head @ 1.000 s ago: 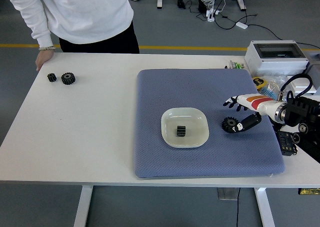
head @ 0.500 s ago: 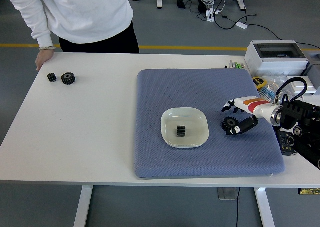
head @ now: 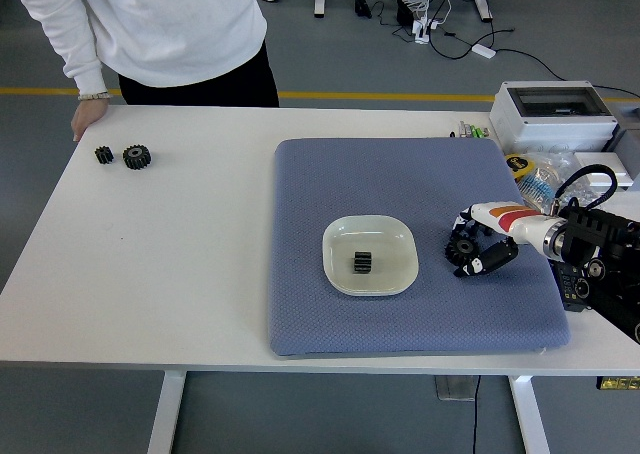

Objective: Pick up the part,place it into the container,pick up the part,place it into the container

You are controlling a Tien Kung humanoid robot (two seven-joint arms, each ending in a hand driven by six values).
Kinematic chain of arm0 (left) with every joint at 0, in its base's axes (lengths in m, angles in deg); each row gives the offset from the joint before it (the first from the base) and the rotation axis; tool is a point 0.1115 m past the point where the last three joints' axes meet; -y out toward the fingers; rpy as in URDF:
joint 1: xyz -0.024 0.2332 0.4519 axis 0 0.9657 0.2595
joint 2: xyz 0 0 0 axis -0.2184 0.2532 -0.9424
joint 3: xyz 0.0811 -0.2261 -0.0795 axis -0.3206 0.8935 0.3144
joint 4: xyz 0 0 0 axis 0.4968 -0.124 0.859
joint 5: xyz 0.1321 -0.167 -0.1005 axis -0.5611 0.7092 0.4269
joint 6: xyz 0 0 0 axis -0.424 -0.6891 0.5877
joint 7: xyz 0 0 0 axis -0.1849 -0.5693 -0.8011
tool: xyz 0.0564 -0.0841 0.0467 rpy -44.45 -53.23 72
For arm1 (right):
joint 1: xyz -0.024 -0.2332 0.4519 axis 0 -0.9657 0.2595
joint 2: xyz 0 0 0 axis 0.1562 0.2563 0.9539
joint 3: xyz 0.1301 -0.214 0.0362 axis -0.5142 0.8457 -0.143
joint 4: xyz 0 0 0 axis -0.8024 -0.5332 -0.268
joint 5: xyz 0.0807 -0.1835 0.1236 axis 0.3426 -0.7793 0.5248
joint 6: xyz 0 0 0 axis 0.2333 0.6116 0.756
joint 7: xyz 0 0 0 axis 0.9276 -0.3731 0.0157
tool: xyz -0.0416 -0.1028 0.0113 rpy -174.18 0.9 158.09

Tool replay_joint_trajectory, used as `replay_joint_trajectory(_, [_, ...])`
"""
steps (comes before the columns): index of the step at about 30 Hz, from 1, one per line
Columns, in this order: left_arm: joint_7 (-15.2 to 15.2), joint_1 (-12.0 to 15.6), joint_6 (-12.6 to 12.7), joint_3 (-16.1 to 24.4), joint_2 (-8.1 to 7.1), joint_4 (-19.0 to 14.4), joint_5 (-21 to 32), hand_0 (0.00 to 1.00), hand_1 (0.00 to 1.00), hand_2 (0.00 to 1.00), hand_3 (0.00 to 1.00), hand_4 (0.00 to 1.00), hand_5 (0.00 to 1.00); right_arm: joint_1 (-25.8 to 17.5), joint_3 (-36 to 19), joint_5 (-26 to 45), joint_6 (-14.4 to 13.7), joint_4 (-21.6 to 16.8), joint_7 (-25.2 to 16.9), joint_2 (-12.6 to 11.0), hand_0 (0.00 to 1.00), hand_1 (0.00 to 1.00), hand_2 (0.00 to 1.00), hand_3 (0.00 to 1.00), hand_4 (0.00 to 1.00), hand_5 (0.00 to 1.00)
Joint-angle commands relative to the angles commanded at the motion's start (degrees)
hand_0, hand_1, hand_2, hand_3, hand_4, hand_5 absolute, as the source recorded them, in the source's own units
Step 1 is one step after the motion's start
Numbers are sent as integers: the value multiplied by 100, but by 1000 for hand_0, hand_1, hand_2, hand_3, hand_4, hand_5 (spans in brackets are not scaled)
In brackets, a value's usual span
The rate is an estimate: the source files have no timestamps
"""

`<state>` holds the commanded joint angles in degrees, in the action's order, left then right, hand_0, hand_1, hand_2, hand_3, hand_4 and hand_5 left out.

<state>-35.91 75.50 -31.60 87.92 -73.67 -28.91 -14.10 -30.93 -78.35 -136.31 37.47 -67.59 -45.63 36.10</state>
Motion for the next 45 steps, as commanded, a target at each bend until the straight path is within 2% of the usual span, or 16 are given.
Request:
replay_joint_trajectory(5, [-2,-2,1,-2,-2,0,1,713,691,734,606,749,693,8,28,-16,52,19,57,34,464,505,569,528,853,273])
replay_joint_trajectory(6, [-1,-4,1,-6,-3,0,5,712,690,733,606,749,693,8,42,-15,62,35,70,46,425,468,527,512,743,169])
replay_joint_trajectory(12, [4,-10,-3,-26,0,0,26,712,690,733,606,749,693,4,95,40,94,138,84,66,425,468,527,512,743,169])
replay_joint_trajectory(13, [2,-8,-3,-24,2,0,23,711,690,732,607,749,693,4,93,45,98,138,81,60,417,429,489,490,674,115])
replay_joint_trajectory(18, [-7,1,-1,4,6,0,-10,711,690,732,607,749,693,11,64,53,90,109,60,30,417,429,489,490,674,115])
replay_joint_trajectory(19, [-4,-1,-1,-2,3,0,-3,712,690,732,606,749,694,14,55,49,95,92,63,19,368,415,480,486,663,109])
replay_joint_trajectory(24, [1,-16,-4,-13,-6,0,8,712,690,732,606,749,694,10,13,78,130,-13,70,-22,368,415,480,486,663,109])
replay_joint_trajectory(25, [2,-17,-4,-11,-6,0,8,712,690,732,607,749,693,8,3,77,135,-35,71,-30,315,401,469,479,655,70])
replay_joint_trajectory(35, [-4,0,-3,27,-6,0,-29,712,690,730,606,749,693,17,-259,-40,141,-328,97,-153,305,396,467,483,674,68])
replay_joint_trajectory(45, [0,10,-7,11,-22,0,-26,711,690,730,605,749,693,108,-645,-376,128,-920,185,-216,303,393,466,486,690,69])
